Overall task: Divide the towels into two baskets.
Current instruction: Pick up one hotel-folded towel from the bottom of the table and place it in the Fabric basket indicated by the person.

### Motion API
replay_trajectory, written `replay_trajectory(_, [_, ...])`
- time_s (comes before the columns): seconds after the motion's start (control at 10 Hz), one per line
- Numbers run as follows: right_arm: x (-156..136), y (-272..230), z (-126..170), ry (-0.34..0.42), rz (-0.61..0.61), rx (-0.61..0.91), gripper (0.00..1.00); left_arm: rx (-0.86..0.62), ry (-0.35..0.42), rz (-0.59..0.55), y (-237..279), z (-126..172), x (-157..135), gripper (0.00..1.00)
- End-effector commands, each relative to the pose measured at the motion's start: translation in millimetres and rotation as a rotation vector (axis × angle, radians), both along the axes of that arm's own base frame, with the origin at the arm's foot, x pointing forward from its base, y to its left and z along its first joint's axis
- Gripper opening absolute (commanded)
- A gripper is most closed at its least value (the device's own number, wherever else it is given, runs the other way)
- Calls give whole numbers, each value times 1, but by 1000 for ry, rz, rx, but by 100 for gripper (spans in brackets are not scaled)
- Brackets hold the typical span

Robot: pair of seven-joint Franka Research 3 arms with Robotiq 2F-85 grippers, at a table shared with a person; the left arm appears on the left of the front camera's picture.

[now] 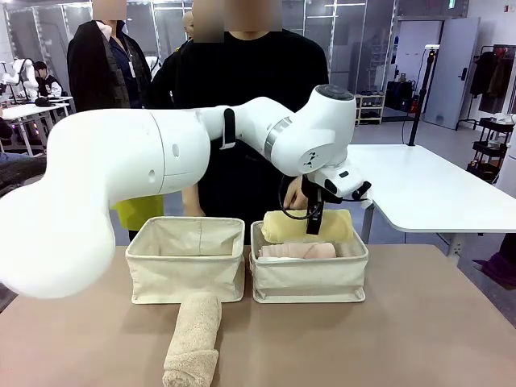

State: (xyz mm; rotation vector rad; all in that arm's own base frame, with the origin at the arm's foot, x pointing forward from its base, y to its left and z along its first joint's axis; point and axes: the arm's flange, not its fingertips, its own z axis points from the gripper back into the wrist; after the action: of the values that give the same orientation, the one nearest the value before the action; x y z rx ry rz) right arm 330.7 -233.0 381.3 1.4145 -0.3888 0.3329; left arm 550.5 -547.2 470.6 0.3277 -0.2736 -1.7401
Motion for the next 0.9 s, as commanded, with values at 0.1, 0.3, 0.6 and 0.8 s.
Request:
replay_trajectory(0.1, [-1, 1, 2, -2, 3, 0, 100, 2, 42, -36, -11, 4, 6, 76])
replay_trajectory(0.3, [-1, 1, 2, -2, 3, 0, 100, 12, 28, -26, -10, 5, 6, 100])
replay_trajectory(0.6, [-1, 1, 2, -2, 3, 0, 100, 21, 19, -31, -15, 6, 3, 100])
replay_trajectory(0.8, [-1, 1, 2, -2, 3, 0, 100, 26, 16, -24, -16, 6, 2, 100])
